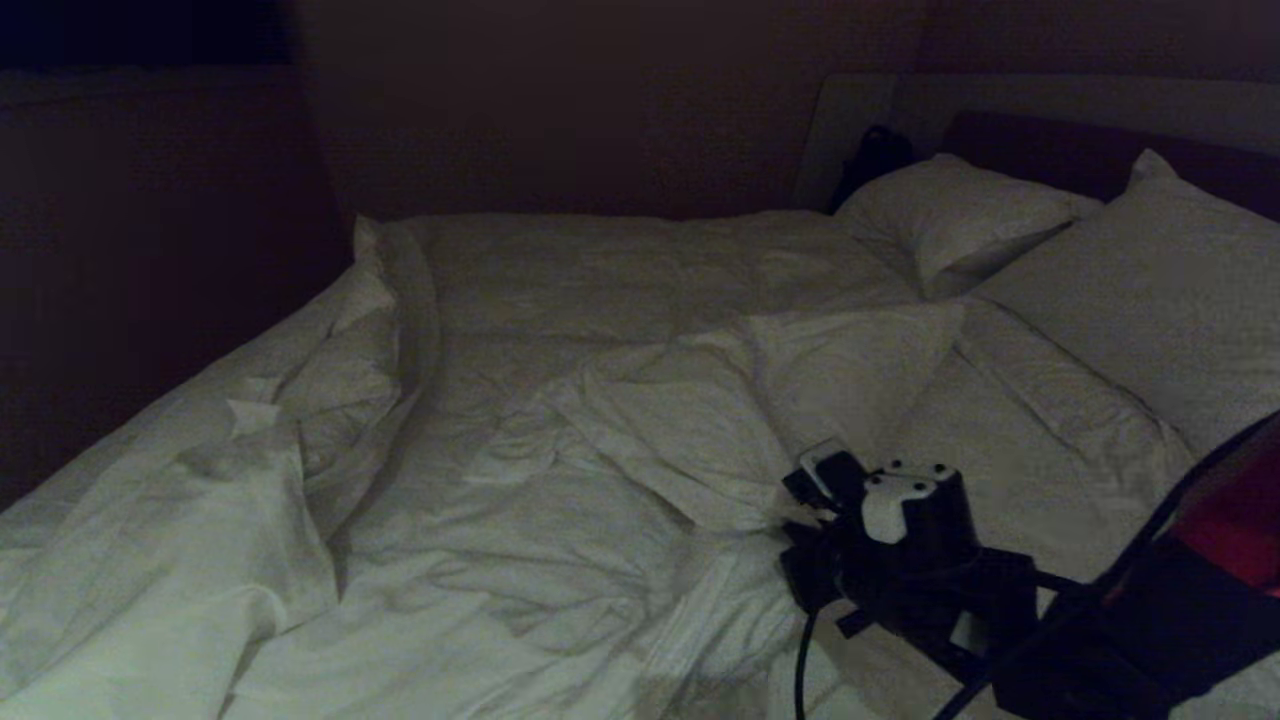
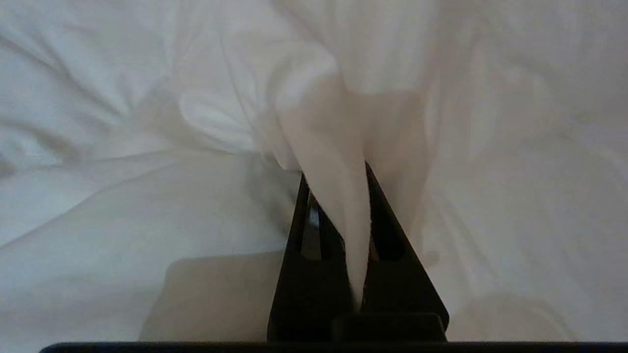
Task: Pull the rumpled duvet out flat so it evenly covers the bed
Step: Flatten the corners of the folded blanket
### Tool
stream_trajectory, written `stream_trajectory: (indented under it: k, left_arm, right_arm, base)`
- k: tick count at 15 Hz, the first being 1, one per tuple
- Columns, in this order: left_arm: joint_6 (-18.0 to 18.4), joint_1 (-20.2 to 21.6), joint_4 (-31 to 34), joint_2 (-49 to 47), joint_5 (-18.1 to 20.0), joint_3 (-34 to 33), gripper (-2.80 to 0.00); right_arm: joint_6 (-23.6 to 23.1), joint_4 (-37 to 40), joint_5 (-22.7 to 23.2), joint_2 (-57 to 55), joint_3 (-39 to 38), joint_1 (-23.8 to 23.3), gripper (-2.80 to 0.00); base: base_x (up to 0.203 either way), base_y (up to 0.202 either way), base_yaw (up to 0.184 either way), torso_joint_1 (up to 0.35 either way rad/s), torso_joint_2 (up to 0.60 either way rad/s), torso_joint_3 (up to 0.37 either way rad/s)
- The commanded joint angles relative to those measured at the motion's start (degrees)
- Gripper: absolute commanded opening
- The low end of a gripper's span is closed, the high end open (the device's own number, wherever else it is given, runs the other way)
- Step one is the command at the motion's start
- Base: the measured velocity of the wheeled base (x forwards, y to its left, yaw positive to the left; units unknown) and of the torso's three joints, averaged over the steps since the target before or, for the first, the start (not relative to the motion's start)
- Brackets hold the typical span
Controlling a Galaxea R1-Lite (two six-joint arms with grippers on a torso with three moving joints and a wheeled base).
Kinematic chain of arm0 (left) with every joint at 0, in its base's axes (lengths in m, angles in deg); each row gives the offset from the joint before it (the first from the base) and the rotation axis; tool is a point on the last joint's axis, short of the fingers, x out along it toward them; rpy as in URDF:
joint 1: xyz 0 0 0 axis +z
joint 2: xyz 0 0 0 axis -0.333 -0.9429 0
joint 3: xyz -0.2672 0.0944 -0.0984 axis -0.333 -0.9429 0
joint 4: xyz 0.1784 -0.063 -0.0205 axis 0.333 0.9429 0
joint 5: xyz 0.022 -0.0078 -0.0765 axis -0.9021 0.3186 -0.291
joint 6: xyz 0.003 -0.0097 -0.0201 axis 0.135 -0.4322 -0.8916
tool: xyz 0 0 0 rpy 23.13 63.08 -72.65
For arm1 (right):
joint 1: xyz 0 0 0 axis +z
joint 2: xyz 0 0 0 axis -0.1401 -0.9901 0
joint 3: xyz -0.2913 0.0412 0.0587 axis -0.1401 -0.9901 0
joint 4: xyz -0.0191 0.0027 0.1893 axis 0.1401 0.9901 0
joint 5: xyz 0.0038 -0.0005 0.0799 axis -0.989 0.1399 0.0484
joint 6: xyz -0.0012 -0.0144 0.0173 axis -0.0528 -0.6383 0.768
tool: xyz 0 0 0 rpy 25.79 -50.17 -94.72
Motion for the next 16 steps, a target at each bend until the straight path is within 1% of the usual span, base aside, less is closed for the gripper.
stream_trajectory:
  k: [1,3,6,7,9,10,13,16]
  left_arm:
    - [0.03,0.02,0.00,-0.02,-0.01,-0.01,-2.80]
    - [0.03,0.02,0.00,-0.02,-0.01,-0.01,-2.80]
    - [0.03,0.02,0.00,-0.02,-0.01,-0.01,-2.80]
    - [0.03,0.02,0.00,-0.02,-0.01,-0.01,-2.80]
    - [0.03,0.02,0.00,-0.02,-0.01,-0.01,-2.80]
    - [0.03,0.09,0.00,-0.02,-0.01,-0.01,-2.80]
    - [0.03,0.02,0.00,-0.02,-0.01,-0.01,-2.80]
    - [0.03,0.02,0.00,-0.02,-0.01,-0.01,-2.80]
  right_arm:
    - [-0.02,-10.61,-0.11,3.47,-3.83,-0.58,-2.80]
    - [0.01,-10.84,-0.11,3.27,-4.09,-0.56,-2.80]
    - [0.82,-12.90,0.01,-3.47,-7.21,0.32,-2.80]
    - [1.09,-14.74,0.04,-5.36,-7.45,0.72,0.00]
    - [1.09,-19.86,-0.07,-9.03,-8.10,1.91,0.00]
    - [1.10,-21.74,-0.13,-10.17,-8.84,3.34,0.00]
    - [1.16,-22.86,-0.15,-9.67,-10.10,5.74,0.00]
    - [1.06,-22.71,-0.86,-6.22,-10.47,8.39,0.00]
  base:
    - [0.000,0.000,0.000,0.000,0.00,0.000]
    - [0.000,0.000,0.000,0.000,0.00,0.000]
    - [0.000,0.000,0.000,0.000,0.00,0.000]
    - [0.000,0.000,0.000,0.000,0.00,0.000]
    - [0.000,0.000,0.000,0.000,0.00,0.000]
    - [0.000,0.000,0.000,0.000,0.00,0.000]
    - [0.000,0.000,0.000,0.000,0.00,0.000]
    - [0.000,0.000,0.000,0.000,0.00,0.000]
